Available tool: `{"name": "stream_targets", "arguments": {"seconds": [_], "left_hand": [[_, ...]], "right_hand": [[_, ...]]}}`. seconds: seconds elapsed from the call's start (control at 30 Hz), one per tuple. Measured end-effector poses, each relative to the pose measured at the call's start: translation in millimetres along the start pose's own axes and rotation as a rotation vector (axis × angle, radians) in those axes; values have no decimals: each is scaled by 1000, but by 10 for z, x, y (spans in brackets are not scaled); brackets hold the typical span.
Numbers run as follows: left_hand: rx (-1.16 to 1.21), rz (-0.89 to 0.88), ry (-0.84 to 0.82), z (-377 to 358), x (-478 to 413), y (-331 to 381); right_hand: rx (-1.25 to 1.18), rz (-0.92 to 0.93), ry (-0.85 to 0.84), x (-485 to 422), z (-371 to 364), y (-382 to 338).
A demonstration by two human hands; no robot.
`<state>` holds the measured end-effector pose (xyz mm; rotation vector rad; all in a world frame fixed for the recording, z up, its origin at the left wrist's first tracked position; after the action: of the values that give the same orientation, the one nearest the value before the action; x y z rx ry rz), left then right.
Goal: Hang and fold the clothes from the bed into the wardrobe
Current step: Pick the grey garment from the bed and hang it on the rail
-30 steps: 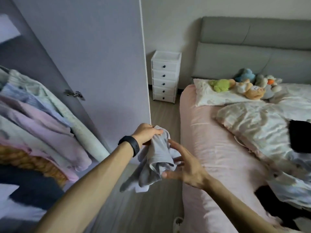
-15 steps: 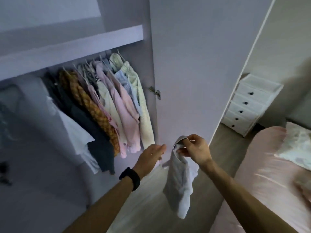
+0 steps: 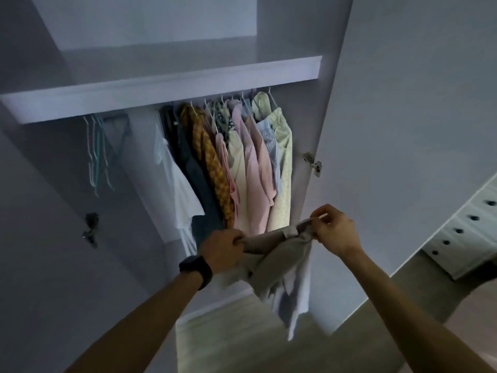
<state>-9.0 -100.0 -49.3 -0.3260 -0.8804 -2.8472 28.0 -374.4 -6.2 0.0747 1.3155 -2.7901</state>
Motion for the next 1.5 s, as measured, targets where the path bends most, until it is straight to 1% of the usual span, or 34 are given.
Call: {"name": "stream_targets", "arguments": {"seconds": [0.07, 0.13, 0.2, 0.23, 0.3, 0.4, 0.57, 0.6, 0.7, 0.77, 0.9, 0.97, 1.07, 1.17, 1.2, 1.27, 1.33, 1.4, 1.43, 1.5], "left_hand": [[59, -3, 13, 409, -90, -175], [155, 0, -1, 763, -137, -272], [262, -3, -20, 1075, -138, -315], [308, -5, -17, 1213, -133, -343], [366, -26, 25, 1422, -105, -419], [473, -18, 159, 1631, -35, -587], [610, 84, 341, 1844, 174, -933], [628, 109, 368, 1878, 229, -1005], [738, 192, 370, 1924, 386, -1121], [803, 221, 368, 1976, 478, -1149], [843, 211, 310, 2079, 560, -1024], [779, 204, 296, 2075, 545, -903], [552, 202, 334, 2025, 516, -693], [270, 203, 452, 1961, 542, -545], [203, 225, 503, 1959, 566, -526], [101, 348, 632, 1951, 641, -527], [-67, 468, 723, 1899, 717, -579], [-260, 500, 784, 1818, 793, -641], [-349, 488, 813, 1781, 815, -646], [-542, 485, 912, 1832, 870, -700]], "right_hand": [[188, 74, -105, -164, 31, -66], [317, 91, -192, -318, 17, -118], [389, 113, -223, -452, -45, -213], [383, 134, -238, -513, -96, -276], [309, 188, -298, -613, -240, -405], [136, 232, -407, -700, -488, -614], [-289, 175, -425, -799, -840, -999], [-362, 166, -455, -855, -921, -1091], [-604, 116, -571, -966, -1114, -1315], [-601, 168, -623, -1027, -1243, -1514], [-438, 462, -736, -1092, -1481, -1887], [-432, 596, -794, -1080, -1567, -2050], [-424, 741, -860, -1040, -1680, -2266], [-418, 823, -953, -1017, -1774, -2410], [-422, 833, -964, -1021, -1806, -2432], [-474, 829, -972, -1040, -1868, -2466], [-534, 796, -951, -1070, -1955, -2471], [-520, 791, -966, -1044, -2096, -2484], [-495, 791, -970, -1031, -2155, -2461], [-455, 789, -950, -1047, -2363, -2515]]}}
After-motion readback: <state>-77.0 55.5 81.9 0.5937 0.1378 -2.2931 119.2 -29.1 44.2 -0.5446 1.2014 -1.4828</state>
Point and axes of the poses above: each hand's wrist, its own x-axis away from the middle knuckle, its own z-axis out of the back of the hand, y = z × x, the point moved 1 cm from there along -x, towards the middle knuckle, and after that the axes turned 9 degrees about z, right-handed, at the moved point
